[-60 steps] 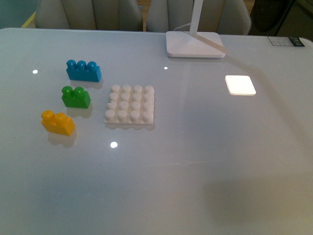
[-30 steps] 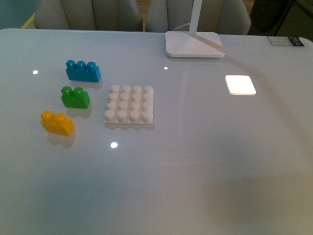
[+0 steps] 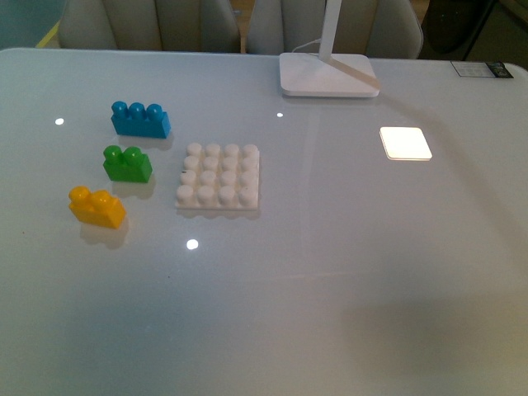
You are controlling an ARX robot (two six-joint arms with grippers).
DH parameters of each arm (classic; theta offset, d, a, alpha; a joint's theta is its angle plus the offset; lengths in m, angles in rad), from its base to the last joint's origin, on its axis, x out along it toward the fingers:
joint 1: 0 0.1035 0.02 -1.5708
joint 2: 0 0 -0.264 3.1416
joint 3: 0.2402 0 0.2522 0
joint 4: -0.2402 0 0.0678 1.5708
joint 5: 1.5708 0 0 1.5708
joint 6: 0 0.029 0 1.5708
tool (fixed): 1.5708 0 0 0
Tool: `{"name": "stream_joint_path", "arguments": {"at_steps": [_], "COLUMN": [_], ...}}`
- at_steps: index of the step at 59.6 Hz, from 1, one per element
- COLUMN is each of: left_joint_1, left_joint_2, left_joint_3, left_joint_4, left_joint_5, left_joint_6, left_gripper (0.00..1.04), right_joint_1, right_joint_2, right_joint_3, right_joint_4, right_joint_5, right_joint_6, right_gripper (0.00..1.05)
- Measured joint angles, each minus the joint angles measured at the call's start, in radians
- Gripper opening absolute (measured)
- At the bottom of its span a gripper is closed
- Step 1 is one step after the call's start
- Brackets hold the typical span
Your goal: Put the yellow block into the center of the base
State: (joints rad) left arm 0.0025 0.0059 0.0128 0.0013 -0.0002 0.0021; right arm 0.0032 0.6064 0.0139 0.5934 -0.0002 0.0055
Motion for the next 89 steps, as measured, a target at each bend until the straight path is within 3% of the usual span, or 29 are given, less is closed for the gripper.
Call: {"name": "stream_joint_path", "arguments": {"at_steps": [31, 51, 57, 73, 84, 89], "left_joint_1": [0.000, 0.000, 0.000, 0.000, 0.000, 0.000], "left_joint_2": [0.000, 0.000, 0.000, 0.000, 0.000, 0.000], "left_joint_3": [0.000, 0.000, 0.000, 0.000, 0.000, 0.000], "left_joint_4": [0.000, 0.000, 0.000, 0.000, 0.000, 0.000], "left_joint_5": [0.000, 0.000, 0.000, 0.000, 0.000, 0.000], "left_joint_6": [0.000, 0.000, 0.000, 0.000, 0.000, 0.000], "left_gripper": [0.97, 0.97, 0.97, 0.97, 0.97, 0.97], "right_joint_1": [0.000, 0.000, -0.001, -0.001, -0.001, -0.001], "right_joint_2": [-0.328, -0.435, -0.572, -0.599, -0.600, -0.600], "right_joint_3": [0.000, 0.000, 0.000, 0.000, 0.000, 0.000], "right_joint_4": [-0.314, -0.421, -0.581, -0.592, -0.592, -0.592], "right_joint_5": [0.000, 0.000, 0.002, 0.002, 0.002, 0.002], "right_joint_6": [0.000, 0.000, 0.000, 0.000, -0.002, -0.002], "right_gripper": [0.02, 0.02, 0.02, 0.02, 0.33, 0.52]}}
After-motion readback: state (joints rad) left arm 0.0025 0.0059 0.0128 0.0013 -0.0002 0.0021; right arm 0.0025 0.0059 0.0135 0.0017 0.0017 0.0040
